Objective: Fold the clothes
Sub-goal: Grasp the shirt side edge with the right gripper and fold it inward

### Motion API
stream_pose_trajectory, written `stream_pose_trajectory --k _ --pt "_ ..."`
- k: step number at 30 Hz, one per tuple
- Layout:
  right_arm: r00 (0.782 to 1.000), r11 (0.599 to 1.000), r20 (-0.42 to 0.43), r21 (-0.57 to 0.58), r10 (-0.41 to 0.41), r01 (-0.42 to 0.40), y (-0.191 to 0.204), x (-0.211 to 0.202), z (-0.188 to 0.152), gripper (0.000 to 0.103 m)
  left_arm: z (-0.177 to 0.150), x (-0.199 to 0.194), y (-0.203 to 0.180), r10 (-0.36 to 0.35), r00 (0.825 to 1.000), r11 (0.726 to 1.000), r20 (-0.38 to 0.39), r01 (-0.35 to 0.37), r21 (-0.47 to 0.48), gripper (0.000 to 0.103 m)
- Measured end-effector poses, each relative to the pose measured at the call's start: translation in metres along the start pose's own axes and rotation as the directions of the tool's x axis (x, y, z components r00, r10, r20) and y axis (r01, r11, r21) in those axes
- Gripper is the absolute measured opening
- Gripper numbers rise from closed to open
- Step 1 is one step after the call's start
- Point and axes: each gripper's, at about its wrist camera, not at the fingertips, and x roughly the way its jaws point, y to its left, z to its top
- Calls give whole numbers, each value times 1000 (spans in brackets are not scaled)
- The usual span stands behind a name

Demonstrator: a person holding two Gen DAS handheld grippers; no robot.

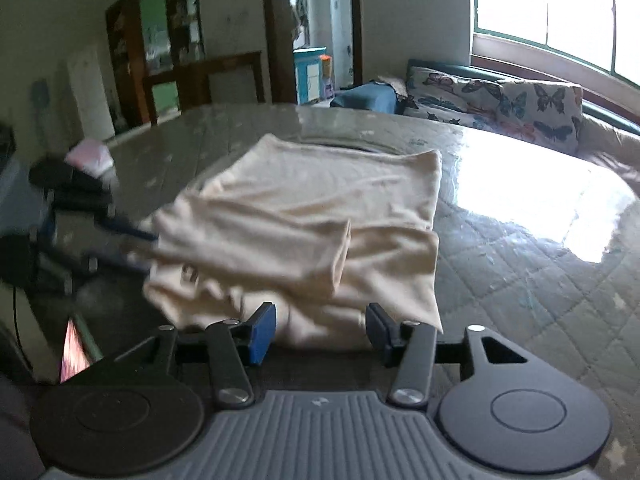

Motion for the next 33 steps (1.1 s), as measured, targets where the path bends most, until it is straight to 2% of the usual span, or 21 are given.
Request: stream_pose_trajectory --k 3,7,13,16,18,21,23,25,29,33 --pt "1000 999 -7 -38 -13 13 7 -1 -6 53 -2 -2 4 -13 1000 1000 -8 13 -16 28" --pt "999 994 -15 -106 -38 36 18 7 -13 57 -1 6 -12 -31 999 998 -33 33 51 28" --pt "999 985 -10 -165 -46 44 26 10 -18 62 2 22 -24 -61 998 995 -5 61 76 28" --pt "999 984 -1 -171 -45 44 27 9 -17 64 1 23 -24 -40 999 996 11 39 75 21" --pt "999 984 5 -174 -48 48 25 9 -17 65 1 23 -21 -39 999 997 17 38 63 12" --pt "999 980 6 -193 -52 52 24 9 -17 65 1 20 -15 -37 999 999 33 36 30 9" --pt "999 973 13 -224 -52 53 26 8 -18 66 3 16 -5 -37 998 999 48 39 -26 9" --pt "998 964 28 -260 -50 55 29 6 -18 72 5 13 6 -28 998 996 61 33 -85 9" --pt "997 934 60 -351 -44 62 39 11 -19 74 7 10 27 -23 997 980 77 38 -195 9" --pt "992 898 113 -431 -46 91 50 24 -19 71 8 9 33 -22 997 972 77 39 -230 9"
